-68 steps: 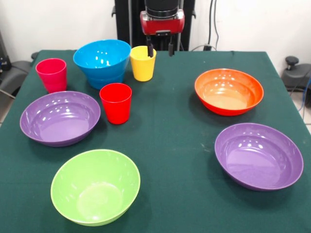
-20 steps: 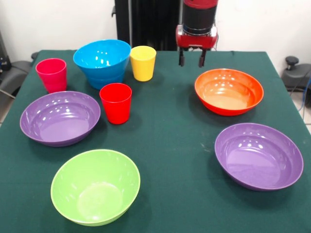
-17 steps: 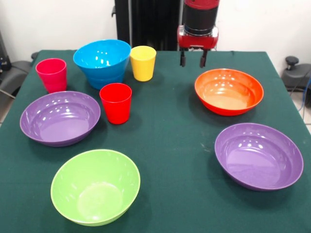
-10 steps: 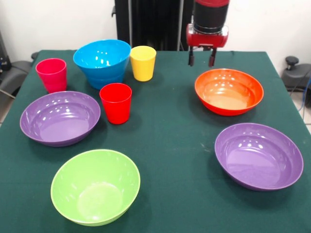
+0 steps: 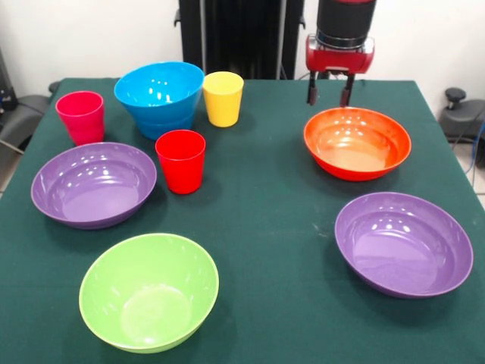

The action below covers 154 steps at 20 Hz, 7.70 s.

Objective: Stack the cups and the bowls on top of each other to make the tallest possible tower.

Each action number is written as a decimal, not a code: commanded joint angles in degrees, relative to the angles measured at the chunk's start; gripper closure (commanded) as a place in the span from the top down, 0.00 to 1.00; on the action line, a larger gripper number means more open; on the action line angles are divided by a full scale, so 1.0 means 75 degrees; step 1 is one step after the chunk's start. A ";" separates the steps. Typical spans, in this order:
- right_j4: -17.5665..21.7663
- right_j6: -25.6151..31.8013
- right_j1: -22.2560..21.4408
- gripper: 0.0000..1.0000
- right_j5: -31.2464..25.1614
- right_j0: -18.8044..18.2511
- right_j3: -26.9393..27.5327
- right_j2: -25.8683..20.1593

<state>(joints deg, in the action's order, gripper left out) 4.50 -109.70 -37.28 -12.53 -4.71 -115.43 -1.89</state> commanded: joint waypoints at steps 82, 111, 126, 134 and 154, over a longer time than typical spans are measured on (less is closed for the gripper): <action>-0.1854 -0.1205 0.3079 1.00 -0.1722 0.0901 0.5237 0.0487; -0.1865 -0.1269 0.2876 0.00 -0.1881 0.0992 0.5332 0.0782; -0.1818 -0.1005 0.1938 0.00 -0.2178 0.0780 0.4211 0.0568; -0.1727 -0.0340 0.0418 0.00 -0.2894 0.0480 0.3121 0.0317; -0.1498 -0.0348 -0.1497 0.00 -0.3377 0.0020 0.1290 0.0229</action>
<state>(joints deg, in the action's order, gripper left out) -9.59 -113.49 -45.10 -29.71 -4.80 -101.37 4.63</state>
